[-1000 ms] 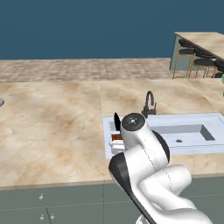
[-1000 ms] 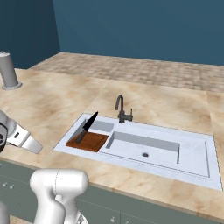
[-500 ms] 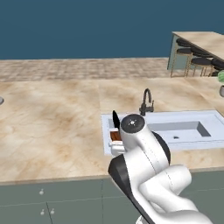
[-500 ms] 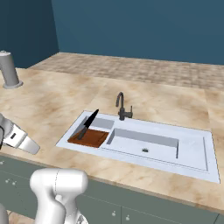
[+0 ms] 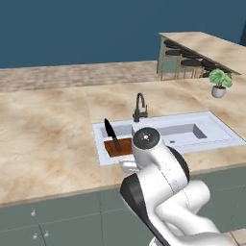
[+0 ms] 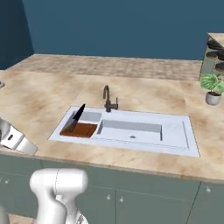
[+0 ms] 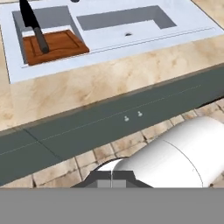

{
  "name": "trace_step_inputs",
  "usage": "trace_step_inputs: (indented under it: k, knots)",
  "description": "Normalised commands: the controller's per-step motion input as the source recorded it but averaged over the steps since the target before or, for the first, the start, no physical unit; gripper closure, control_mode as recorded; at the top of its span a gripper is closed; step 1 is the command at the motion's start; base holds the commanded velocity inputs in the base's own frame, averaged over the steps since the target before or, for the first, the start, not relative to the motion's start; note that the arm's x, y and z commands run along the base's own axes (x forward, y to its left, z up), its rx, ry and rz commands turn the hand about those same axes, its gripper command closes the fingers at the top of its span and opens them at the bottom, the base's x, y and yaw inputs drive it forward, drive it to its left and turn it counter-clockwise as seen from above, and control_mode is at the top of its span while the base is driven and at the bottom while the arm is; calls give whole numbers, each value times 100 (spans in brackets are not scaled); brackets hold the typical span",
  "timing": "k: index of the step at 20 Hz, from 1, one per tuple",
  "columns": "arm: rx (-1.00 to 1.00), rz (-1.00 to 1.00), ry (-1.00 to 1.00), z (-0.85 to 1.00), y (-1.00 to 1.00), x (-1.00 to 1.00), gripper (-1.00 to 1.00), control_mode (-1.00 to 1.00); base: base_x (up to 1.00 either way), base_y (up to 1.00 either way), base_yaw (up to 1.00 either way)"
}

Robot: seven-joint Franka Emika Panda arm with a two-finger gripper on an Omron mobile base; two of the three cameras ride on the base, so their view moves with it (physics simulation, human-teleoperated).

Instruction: Move the cutting board and knife to the sink. Then move spray from the cabinet to the counter.

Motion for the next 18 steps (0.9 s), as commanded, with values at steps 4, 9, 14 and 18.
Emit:
trace_step_inputs:
  k: [4,9,14,18]
  knots:
    - [0,0,0,0,0,0,100,100,0,-6,-84]
    - [0,0,0,0,0,0,100,100,0,-2,-91]
    - [0,0,0,0,0,0,100,100,0,-1,-92]
    - [0,0,0,0,0,0,100,100,0,-7,-85]
